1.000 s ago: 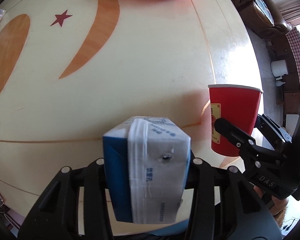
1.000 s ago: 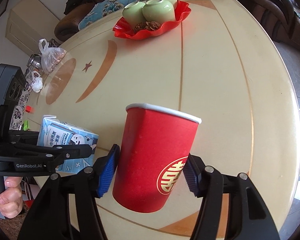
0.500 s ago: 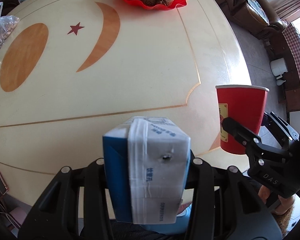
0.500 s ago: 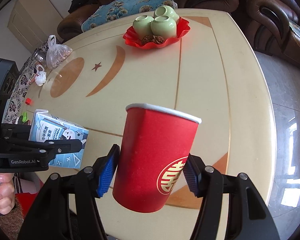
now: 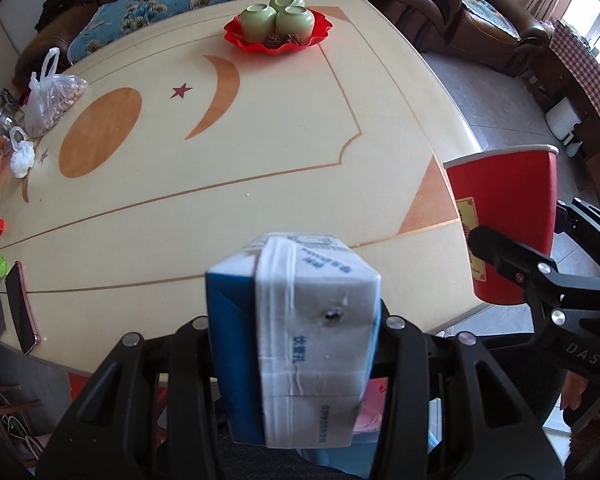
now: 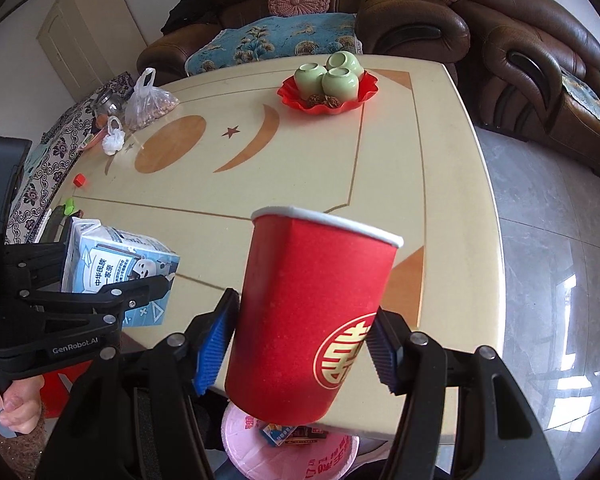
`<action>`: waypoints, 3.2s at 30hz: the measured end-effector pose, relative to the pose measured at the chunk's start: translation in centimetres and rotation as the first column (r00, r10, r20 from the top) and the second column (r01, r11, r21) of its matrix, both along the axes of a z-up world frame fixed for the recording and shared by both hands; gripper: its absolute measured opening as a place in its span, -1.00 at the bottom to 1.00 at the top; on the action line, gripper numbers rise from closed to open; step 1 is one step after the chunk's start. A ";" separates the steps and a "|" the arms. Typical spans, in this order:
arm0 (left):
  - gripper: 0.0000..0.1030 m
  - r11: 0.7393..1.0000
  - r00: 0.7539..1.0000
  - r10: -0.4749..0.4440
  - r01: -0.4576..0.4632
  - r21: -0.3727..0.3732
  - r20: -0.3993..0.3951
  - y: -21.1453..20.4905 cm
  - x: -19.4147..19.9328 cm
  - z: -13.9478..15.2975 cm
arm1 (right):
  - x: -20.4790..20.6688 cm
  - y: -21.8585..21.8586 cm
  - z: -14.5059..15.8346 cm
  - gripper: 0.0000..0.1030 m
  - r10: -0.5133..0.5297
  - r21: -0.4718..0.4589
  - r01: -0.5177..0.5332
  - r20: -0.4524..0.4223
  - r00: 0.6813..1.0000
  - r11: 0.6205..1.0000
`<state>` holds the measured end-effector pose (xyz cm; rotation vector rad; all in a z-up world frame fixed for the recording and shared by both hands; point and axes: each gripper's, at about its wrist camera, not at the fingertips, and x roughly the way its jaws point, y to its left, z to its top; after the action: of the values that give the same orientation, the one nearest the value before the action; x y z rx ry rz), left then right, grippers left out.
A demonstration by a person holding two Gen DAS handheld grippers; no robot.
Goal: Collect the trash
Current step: 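Lift the milk carton in the left tool while the right tool carries the red cup to the bin, then open the left tool over the bin while the right tool releases the red cup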
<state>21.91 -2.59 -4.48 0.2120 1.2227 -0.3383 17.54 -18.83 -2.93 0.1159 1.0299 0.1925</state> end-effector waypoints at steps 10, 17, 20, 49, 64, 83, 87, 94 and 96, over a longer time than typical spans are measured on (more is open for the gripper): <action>-0.18 0.999 0.996 -0.036 0.039 -0.037 0.078 -0.2 -8.9 -0.5 | -8.8 0.6 0.0 0.16 0.032 -0.006 -0.031 0.037 0.999 0.999; -0.18 0.998 0.990 -0.058 0.059 -0.005 0.130 -0.6 -12.8 -1.7 | -13.0 1.5 -1.3 0.16 0.046 -0.023 -0.045 0.041 0.998 0.999; -0.18 0.997 0.986 -0.075 0.073 0.021 0.147 -0.9 -14.0 -2.4 | -14.3 1.7 -2.0 0.16 0.045 -0.022 -0.044 0.038 0.998 0.999; -0.18 0.993 0.973 -0.118 0.120 -0.004 -0.200 -0.3 -18.1 -18.4 | -18.5 2.2 -16.0 0.16 -0.008 -0.036 0.002 -0.169 0.986 0.999; -0.18 0.997 0.915 -0.056 0.073 0.028 -0.400 -0.2 -15.4 -27.3 | -16.8 1.6 -26.3 0.17 -0.061 -0.008 0.062 -0.342 0.938 0.998; -0.18 0.998 0.849 -0.030 0.058 0.036 -0.528 -1.5 -13.2 -33.3 | -14.5 1.5 -32.8 0.18 -0.069 -0.043 0.055 -0.469 0.880 0.998; -0.18 0.998 0.844 -0.025 0.053 0.038 -0.535 -1.6 -13.0 -33.7 | -14.3 1.6 -33.0 0.19 -0.064 -0.037 0.053 -0.478 0.876 0.998; -0.03 0.994 0.849 -0.006 0.061 0.088 -0.528 -1.4 -12.7 -33.9 | -14.1 2.2 -33.3 0.24 -0.052 -0.051 0.031 -0.486 0.872 0.998; 0.10 0.995 0.847 -0.008 0.060 0.082 -0.532 -1.4 -12.6 -33.9 | -14.1 2.3 -33.4 0.31 -0.055 -0.059 0.030 -0.491 0.869 0.998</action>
<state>9.31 -4.00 -38.34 0.2301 1.7920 -0.3835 3.46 -16.57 -36.36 0.1473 1.5426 0.0968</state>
